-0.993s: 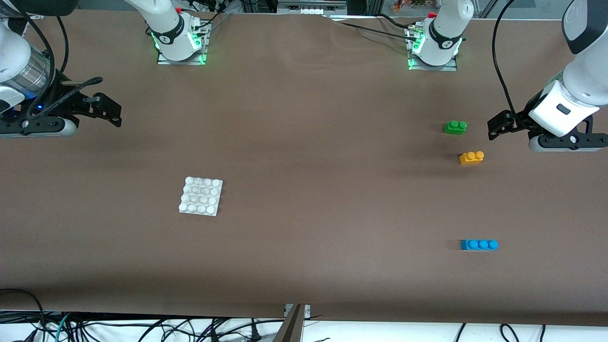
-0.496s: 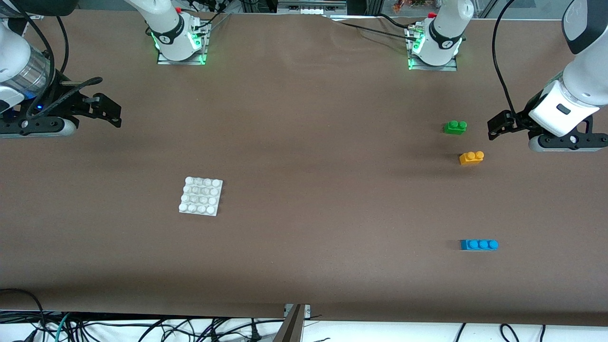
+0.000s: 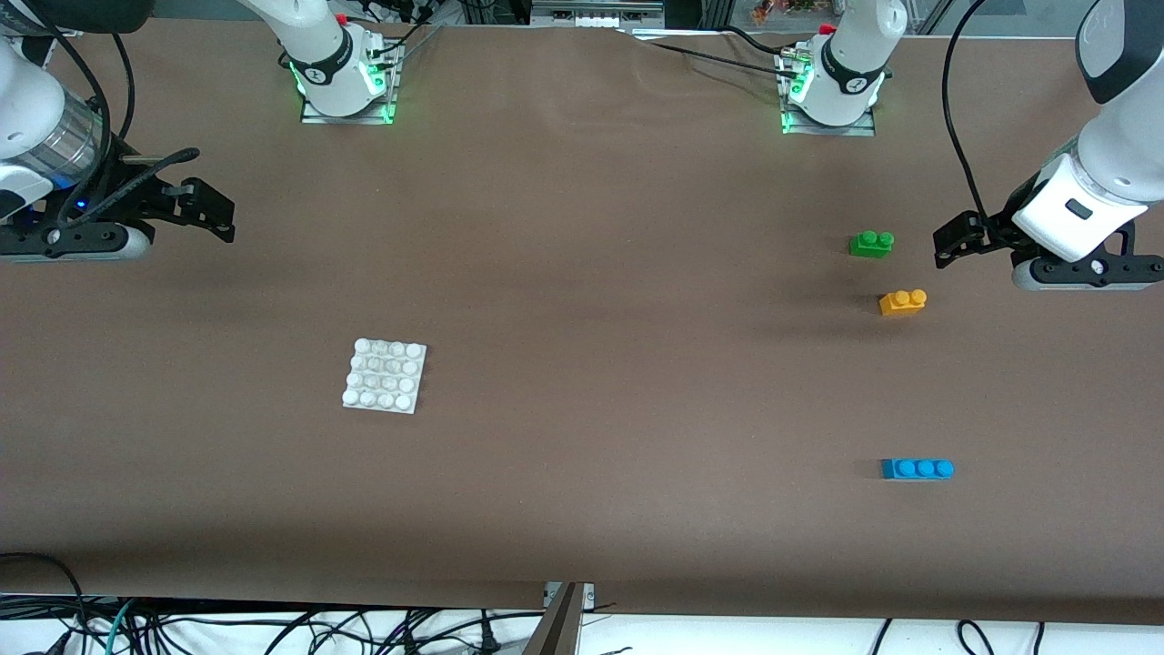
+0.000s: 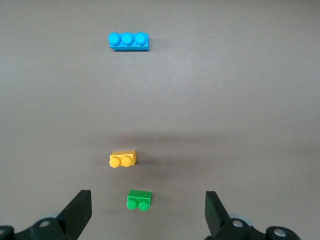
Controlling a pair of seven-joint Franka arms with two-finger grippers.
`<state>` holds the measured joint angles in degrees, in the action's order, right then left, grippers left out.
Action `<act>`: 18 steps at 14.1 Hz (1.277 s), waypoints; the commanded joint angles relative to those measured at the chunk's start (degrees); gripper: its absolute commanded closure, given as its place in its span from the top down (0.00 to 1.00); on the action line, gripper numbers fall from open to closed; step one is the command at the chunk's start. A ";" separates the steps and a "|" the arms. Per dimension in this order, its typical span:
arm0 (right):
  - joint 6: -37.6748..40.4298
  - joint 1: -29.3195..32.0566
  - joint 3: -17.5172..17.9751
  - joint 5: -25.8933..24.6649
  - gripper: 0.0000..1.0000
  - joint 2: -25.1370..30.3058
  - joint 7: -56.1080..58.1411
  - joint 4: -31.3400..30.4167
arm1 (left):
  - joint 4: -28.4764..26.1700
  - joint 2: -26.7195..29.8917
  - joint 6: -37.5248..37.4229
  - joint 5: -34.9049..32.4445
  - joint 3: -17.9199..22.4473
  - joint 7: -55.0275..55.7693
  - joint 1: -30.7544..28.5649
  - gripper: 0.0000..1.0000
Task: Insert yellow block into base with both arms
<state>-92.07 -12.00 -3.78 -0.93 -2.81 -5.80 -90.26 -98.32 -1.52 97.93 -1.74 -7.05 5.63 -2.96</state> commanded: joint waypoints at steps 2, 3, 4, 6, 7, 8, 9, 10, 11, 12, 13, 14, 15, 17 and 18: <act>-2.85 1.19 1.05 -0.83 0.99 2.37 0.79 -3.17 | -0.82 1.17 -0.11 1.04 -0.24 -1.23 -0.47 1.00; -3.55 1.19 1.05 -0.74 0.99 2.11 0.71 -3.17 | -0.82 1.17 -0.11 1.04 -0.24 -1.32 -0.56 1.00; -3.64 1.19 1.05 -0.74 0.99 1.93 0.71 -3.17 | -0.82 1.17 -0.11 1.04 -0.24 -1.32 -0.47 1.00; -3.30 1.19 0.96 -0.74 0.99 1.93 0.71 -3.08 | -0.82 1.17 -0.11 1.04 -0.24 -1.23 -0.47 1.00; -3.12 1.28 0.96 -0.74 0.99 2.01 0.71 -3.08 | -0.82 1.17 -0.11 1.04 -0.24 -1.23 -0.47 1.00; -3.20 1.28 0.96 -0.74 0.99 1.93 0.71 -2.99 | -0.82 1.17 -0.11 1.04 -0.24 -1.23 -0.47 1.00; -3.20 1.28 0.96 -0.74 0.99 2.01 0.71 -2.99 | -0.82 1.17 -0.11 1.04 -0.24 -1.23 -0.47 1.00; -3.20 1.28 0.96 -0.74 0.99 1.93 0.62 -2.99 | -0.82 1.17 -0.11 1.04 -0.24 -1.32 -0.47 1.00; -3.20 1.28 0.96 -0.74 0.99 1.93 0.62 -3.08 | -0.82 1.17 -0.11 1.04 -0.24 -1.23 -0.47 1.00; -3.20 1.28 0.96 -0.74 0.99 1.93 0.71 -2.99 | -0.82 1.17 -0.20 1.04 -0.24 -1.23 -0.47 1.00; -3.12 1.28 0.96 -0.74 0.99 1.93 0.79 -2.99 | -0.82 1.17 -0.11 1.04 -0.24 -1.32 -0.47 1.00; -3.12 1.28 0.96 -0.74 0.99 1.93 0.79 -2.99 | -0.82 1.17 -0.11 1.04 -0.24 -1.23 -0.47 1.00; -3.03 1.28 0.96 -0.74 0.99 1.93 0.79 -2.99 | -0.82 1.17 -0.11 1.04 -0.24 -1.32 -0.47 1.00; -2.94 1.28 0.88 -0.74 0.99 1.84 0.71 -3.08 | -0.82 1.17 -0.11 1.04 -0.24 -1.32 -0.47 1.00; -2.85 1.28 0.88 -0.65 0.99 1.84 0.62 -3.08 | -0.82 1.17 -0.11 1.04 -0.24 -1.32 -0.47 1.00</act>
<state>-94.57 -11.58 -3.76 -1.02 -2.13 -5.80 -92.14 -98.32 -1.52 97.93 -1.75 -7.06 5.63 -2.96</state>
